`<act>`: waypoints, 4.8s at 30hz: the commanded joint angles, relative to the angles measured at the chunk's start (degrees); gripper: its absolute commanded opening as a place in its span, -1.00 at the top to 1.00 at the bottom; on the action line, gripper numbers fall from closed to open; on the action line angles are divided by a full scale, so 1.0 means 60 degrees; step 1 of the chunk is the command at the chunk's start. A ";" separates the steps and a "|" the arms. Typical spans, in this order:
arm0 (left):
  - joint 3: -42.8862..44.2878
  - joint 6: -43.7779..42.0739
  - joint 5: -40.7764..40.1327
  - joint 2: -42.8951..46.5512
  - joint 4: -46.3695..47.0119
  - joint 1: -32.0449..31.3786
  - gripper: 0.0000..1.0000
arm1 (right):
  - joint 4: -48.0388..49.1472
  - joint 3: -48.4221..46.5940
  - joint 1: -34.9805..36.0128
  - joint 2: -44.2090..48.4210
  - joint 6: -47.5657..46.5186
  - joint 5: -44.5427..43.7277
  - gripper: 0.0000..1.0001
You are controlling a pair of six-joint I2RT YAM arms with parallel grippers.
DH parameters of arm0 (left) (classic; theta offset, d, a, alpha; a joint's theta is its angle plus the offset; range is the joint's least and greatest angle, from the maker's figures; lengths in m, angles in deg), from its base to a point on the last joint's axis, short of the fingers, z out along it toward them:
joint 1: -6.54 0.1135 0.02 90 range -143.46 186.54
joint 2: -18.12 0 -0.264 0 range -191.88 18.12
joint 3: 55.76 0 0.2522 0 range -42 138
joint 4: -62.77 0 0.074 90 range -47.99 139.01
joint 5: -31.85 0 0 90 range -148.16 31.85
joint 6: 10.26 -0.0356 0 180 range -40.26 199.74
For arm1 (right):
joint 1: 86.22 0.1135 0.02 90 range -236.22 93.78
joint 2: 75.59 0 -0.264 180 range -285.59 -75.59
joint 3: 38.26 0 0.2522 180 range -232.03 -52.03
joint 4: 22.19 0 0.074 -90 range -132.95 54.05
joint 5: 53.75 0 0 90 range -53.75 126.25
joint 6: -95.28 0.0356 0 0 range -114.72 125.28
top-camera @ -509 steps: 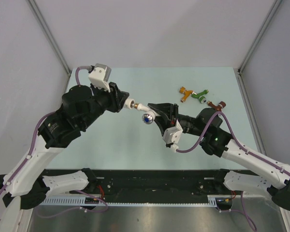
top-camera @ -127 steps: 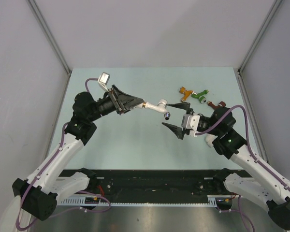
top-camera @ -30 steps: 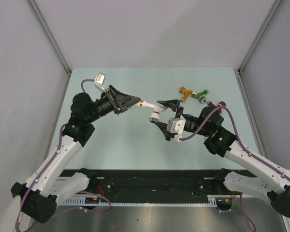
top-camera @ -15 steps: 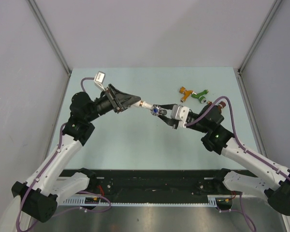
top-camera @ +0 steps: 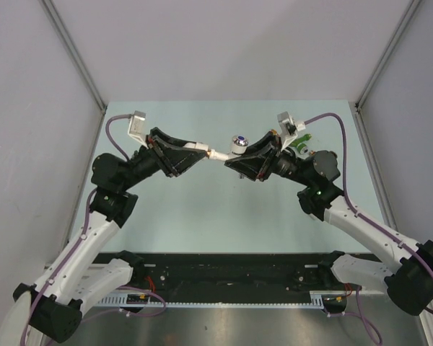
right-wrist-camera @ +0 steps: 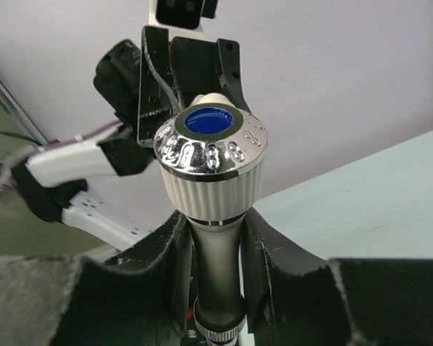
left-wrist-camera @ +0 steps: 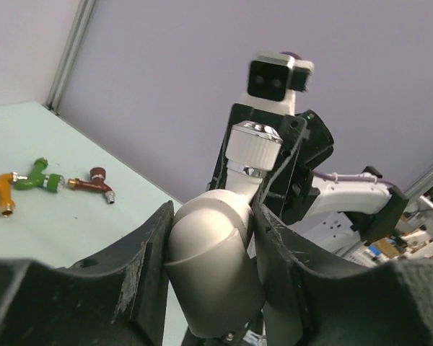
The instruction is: Install the water faucets
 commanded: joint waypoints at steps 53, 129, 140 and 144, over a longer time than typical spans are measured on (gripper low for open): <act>0.0463 0.2782 -0.1188 -0.0076 -0.0897 -0.0308 1.00 | -0.3168 -0.0279 0.1788 0.1094 -1.1689 -0.1562 -0.92; 0.1122 0.2005 -0.3151 0.0174 -0.3710 -0.0455 1.00 | -0.5979 -0.0293 0.3428 0.1826 -1.4865 -0.5106 -0.81; 0.1225 0.2254 -0.2858 0.0071 -0.3666 -0.0455 1.00 | -0.3813 0.0365 0.4380 0.0581 -1.6478 -0.6923 -0.49; 0.1166 0.2298 -0.2785 0.0041 -0.3695 -0.0455 1.00 | -0.3109 0.0410 0.4571 0.0185 -1.6727 -0.7172 -0.22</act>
